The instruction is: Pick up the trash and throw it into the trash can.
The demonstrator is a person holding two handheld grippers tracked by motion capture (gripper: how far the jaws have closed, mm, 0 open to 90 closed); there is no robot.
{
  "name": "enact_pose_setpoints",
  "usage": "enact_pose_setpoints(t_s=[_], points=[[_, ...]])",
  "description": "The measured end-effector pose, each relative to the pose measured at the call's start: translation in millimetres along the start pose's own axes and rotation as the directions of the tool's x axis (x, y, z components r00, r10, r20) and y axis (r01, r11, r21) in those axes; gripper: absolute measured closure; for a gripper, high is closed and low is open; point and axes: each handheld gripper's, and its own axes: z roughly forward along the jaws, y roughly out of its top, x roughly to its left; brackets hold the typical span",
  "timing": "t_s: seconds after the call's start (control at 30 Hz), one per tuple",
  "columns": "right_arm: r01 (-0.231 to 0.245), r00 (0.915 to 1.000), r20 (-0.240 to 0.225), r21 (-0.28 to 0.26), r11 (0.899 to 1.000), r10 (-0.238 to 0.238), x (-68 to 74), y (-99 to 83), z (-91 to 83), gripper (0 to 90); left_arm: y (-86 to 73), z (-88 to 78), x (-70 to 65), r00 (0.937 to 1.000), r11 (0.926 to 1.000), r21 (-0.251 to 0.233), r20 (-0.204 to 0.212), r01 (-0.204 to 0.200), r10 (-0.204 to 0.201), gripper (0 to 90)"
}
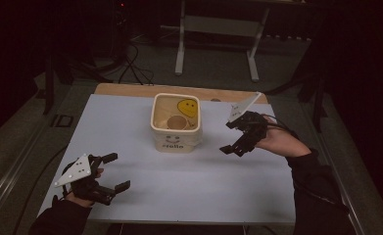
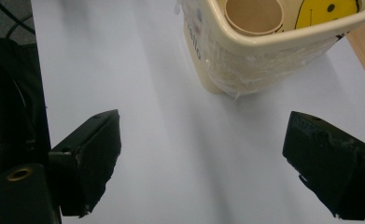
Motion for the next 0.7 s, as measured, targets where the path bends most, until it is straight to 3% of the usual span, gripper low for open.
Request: enact_pose_setpoints(t_s=[0.53, 0.7], points=[[-0.05, 0.9974, 0.046, -0.099, 0.994, 0.055, 21.3, -38.5, 5.0, 11.2, -0.1, 0.7, 0.1, 1.0, 1.0, 0.002, 0.001, -0.002, 0.002, 0.4], [-0.078, 0.9944, 0.06, -0.139, 0.987, 0.087, 26.0, -54.1, 7.3, 11.2, -0.2, 1.1, 0.0, 1.0, 1.0, 0.002, 0.001, -0.001, 0.001, 0.4]])
